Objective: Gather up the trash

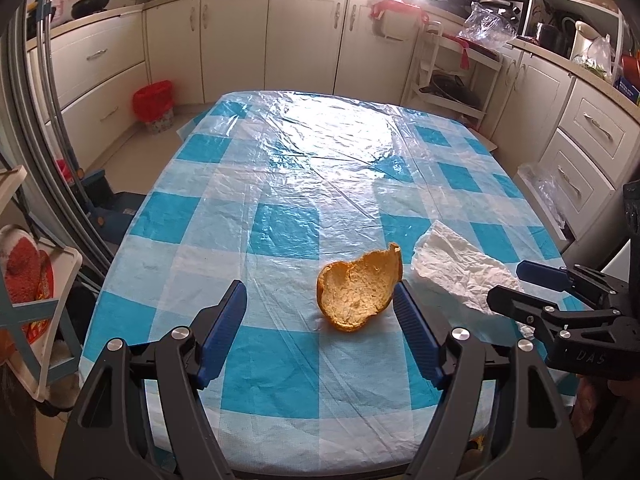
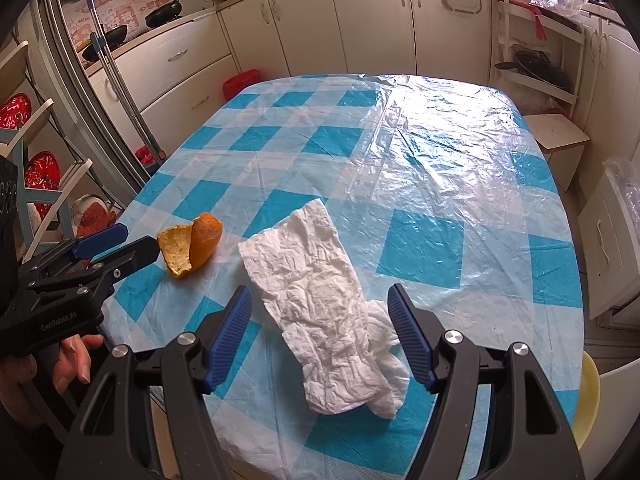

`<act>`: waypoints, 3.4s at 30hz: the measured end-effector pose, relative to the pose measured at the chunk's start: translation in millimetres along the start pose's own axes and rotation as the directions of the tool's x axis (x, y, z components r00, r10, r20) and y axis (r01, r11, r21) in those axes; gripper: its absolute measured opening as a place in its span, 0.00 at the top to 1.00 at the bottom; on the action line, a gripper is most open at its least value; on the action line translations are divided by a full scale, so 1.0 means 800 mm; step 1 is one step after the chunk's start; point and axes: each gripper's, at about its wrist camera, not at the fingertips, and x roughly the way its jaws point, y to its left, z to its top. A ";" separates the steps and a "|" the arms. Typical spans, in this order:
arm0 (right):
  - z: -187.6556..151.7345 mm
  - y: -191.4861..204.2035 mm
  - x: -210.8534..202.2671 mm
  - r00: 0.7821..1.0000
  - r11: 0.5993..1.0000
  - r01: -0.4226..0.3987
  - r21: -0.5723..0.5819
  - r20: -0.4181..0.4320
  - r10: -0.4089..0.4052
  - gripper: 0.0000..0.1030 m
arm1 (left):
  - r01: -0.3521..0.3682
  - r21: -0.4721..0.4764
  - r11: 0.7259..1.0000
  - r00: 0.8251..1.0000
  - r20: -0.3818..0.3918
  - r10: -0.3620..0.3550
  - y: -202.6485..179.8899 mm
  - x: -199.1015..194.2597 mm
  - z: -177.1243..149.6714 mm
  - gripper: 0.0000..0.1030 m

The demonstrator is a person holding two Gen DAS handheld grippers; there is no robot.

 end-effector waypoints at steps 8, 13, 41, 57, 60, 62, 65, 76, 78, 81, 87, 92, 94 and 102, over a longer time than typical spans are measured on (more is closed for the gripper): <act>0.000 0.002 0.004 1.000 1.000 0.006 -0.004 -0.006 -0.006 0.38 | 0.007 -0.001 1.000 1.000 -0.009 -0.007 -0.003 0.012 0.001 0.30; -0.001 0.005 0.010 0.999 1.000 0.013 -0.025 -0.030 -0.013 0.47 | 0.009 -0.005 1.000 1.000 -0.016 -0.009 -0.005 0.019 0.002 0.30; 0.000 -0.028 -0.035 0.996 0.998 0.066 0.009 0.056 -0.066 0.90 | 0.137 0.025 0.990 0.990 0.021 -0.137 -0.038 -0.015 0.023 0.96; -0.083 -0.253 -0.131 0.905 0.877 0.418 0.236 -0.192 -0.380 0.90 | 0.404 0.239 0.883 0.914 -0.074 -0.399 -0.273 -0.019 0.011 0.96; -0.105 -0.283 -0.100 0.873 0.870 0.444 0.216 -0.321 -0.366 0.90 | 0.435 0.282 0.855 0.900 -0.118 -0.419 -0.327 -0.011 -0.005 0.96; -0.118 -0.302 -0.082 0.850 0.859 0.461 0.221 -0.387 -0.357 0.90 | 0.449 0.302 0.841 0.894 -0.154 -0.421 -0.359 -0.001 -0.018 0.96; -0.130 -0.327 -0.069 0.827 0.833 0.490 0.258 -0.442 -0.349 0.72 | 0.459 0.316 0.830 0.888 -0.207 -0.412 -0.398 0.018 -0.038 0.96; -0.094 -0.349 -0.182 0.873 0.739 0.451 0.501 -0.075 -0.482 0.35 | 0.458 0.332 0.825 0.874 -0.338 -0.349 -0.486 0.082 -0.095 0.95; -0.087 -0.348 -0.192 0.866 0.741 0.439 0.509 -0.021 -0.499 0.32 | 0.460 0.336 0.822 0.869 -0.359 -0.339 -0.501 0.093 -0.100 0.88; -0.083 -0.351 -0.201 0.864 0.739 0.418 0.528 0.022 -0.504 0.30 | 0.456 0.345 0.820 0.872 -0.356 -0.335 -0.511 0.096 -0.103 0.62; -0.079 -0.348 -0.228 0.828 0.711 0.408 0.573 0.094 -0.552 0.26 | 0.432 0.355 0.829 0.896 -0.272 -0.350 -0.500 0.069 -0.088 0.39; -0.082 -0.329 -0.254 0.778 0.694 0.420 0.585 0.161 -0.607 0.21 | 0.374 0.386 0.843 0.927 -0.163 -0.337 -0.459 0.013 -0.071 0.23; -0.085 -0.317 -0.264 0.767 0.696 0.407 0.592 0.192 -0.612 0.20 | 0.349 0.397 0.849 0.937 -0.118 -0.330 -0.437 -0.013 -0.064 0.19; -0.129 -0.206 -0.288 0.722 0.726 0.335 0.601 0.330 -0.608 0.10 | 0.232 0.373 0.898 0.962 0.051 -0.269 -0.331 -0.111 -0.038 0.08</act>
